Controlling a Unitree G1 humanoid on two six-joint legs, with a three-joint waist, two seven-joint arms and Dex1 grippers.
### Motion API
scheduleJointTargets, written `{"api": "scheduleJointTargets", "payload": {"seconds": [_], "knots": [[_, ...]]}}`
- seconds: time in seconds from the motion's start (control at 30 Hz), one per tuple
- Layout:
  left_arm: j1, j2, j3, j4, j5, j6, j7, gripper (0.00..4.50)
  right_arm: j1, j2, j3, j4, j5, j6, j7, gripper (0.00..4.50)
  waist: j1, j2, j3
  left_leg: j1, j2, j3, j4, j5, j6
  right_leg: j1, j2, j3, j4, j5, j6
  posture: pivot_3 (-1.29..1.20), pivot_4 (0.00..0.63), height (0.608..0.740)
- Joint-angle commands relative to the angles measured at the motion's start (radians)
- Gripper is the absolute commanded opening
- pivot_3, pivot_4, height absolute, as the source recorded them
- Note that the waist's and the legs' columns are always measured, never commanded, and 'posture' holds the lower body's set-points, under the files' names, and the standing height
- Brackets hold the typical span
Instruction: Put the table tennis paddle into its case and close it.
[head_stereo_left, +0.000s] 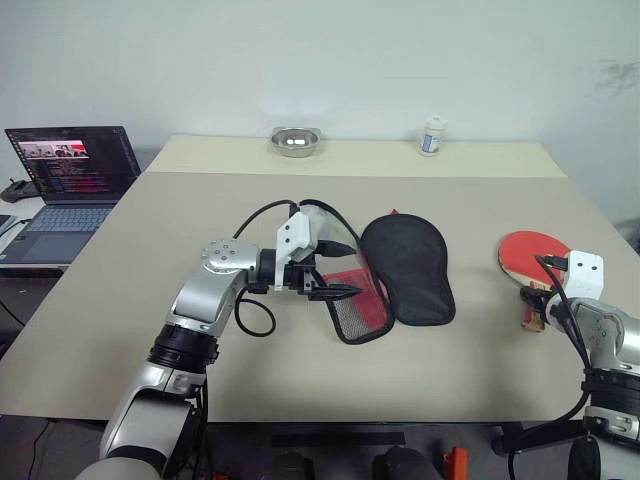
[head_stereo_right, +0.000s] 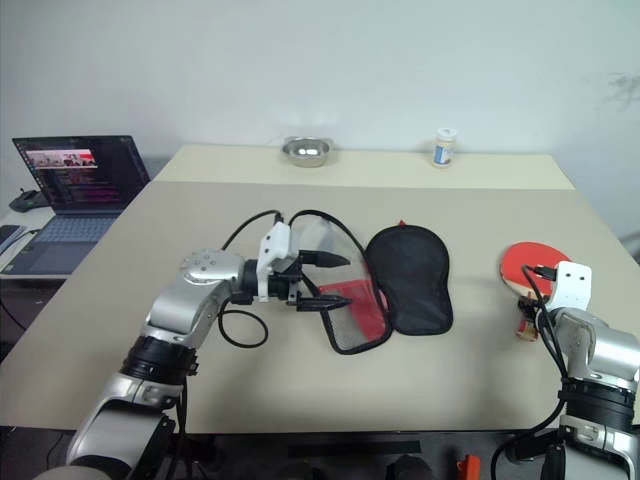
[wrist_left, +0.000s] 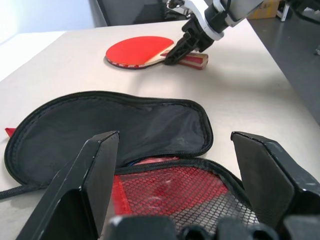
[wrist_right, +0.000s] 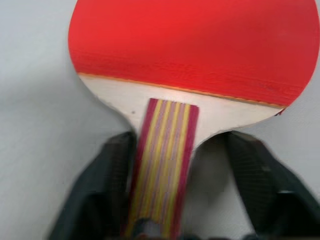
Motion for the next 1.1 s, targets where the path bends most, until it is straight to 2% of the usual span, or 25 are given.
{"api": "scheduleJointTargets", "payload": {"seconds": [0.03, 0.1, 0.33, 0.47, 0.6, 0.77, 0.93, 1.1], "knots": [[0.001, 0.01, 0.014, -0.018, -0.002, -0.017, 0.01, 3.9, -0.003, 0.017, -0.013, 0.002, 0.0, -0.008, -0.019, 1.58, 0.0, 0.0, 0.0, 0.0, 0.0, 0.0, 0.0, 0.0, 0.0, 0.0, 0.0, 0.0, 0.0, 0.0, 0.0, 0.0, 0.15, 0.74], [0.002, 0.011, 0.014, -0.016, -0.001, -0.018, 0.013, 3.9, -0.001, 0.026, -0.016, -0.003, 0.0, -0.012, -0.03, 1.09, -0.001, 0.0, 0.0, 0.0, 0.0, 0.0, 0.0, 0.0, 0.0, 0.0, 0.0, 0.0, 0.0, 0.0, 0.0, 0.0, 0.15, 0.74], [0.005, 0.019, 0.018, 0.009, 0.008, -0.025, 0.016, 3.9, -0.005, 0.004, 0.001, -0.104, 0.0, -0.014, -0.019, 1.09, -0.005, 0.0, 0.0, 0.0, 0.0, 0.0, 0.0, 0.0, 0.0, 0.0, 0.0, 0.0, 0.0, 0.0, 0.0, 0.0, 0.15, 0.74], [0.005, 0.022, 0.02, 0.02, 0.007, -0.029, 0.018, 3.9, -0.06, 0.018, 0.025, -0.311, 0.045, 0.099, -0.018, 1.09, -0.013, 0.004, 0.003, -0.001, 0.0, 0.001, -0.001, 0.0, 0.0, -0.002, 0.0, 0.001, 0.0, 0.0, 0.0, 0.0, 0.15, 0.74], [0.004, 0.02, 0.017, 0.031, 0.007, -0.036, 0.019, 3.9, -0.087, 0.103, 0.053, -0.488, 0.084, 0.228, -0.043, 1.09, -0.021, 0.005, 0.003, -0.002, 0.001, 0.001, -0.001, 0.0, 0.0, -0.003, 0.0, 0.001, 0.001, 0.0, 0.0, 0.0, 0.15, 0.74], [-0.001, 0.013, 0.017, 0.042, 0.006, -0.04, 0.021, 3.9, -0.116, 0.299, 0.116, -0.63, 0.101, 0.357, -0.097, 1.09, -0.021, 0.005, 0.003, -0.002, 0.002, -0.001, -0.001, 0.0, 0.0, -0.003, 0.001, -0.001, 0.001, 0.0, 0.0, 0.0, 0.15, 0.74], [0.001, 0.01, 0.016, 0.047, 0.008, -0.043, 0.025, 3.9, -0.088, 0.433, 0.211, -0.63, 0.069, 0.344, -0.135, 1.09, -0.02, 0.005, 0.003, -0.004, 0.001, -0.001, -0.001, 0.0, 0.0, -0.004, 0.0, -0.001, 0.001, 0.0, 0.0, 0.0, 0.15, 0.74], [0.003, 0.01, 0.015, 0.043, 0.008, -0.044, 0.028, 3.9, -0.05, 0.458, 0.289, -0.591, 0.039, 0.288, -0.133, 1.09, -0.018, 0.005, 0.003, -0.006, 0.0, -0.001, -0.001, 0.0, 0.0, -0.005, -0.001, -0.001, -0.001, 0.0, 0.0, 0.0, 0.15, 0.74]]}}
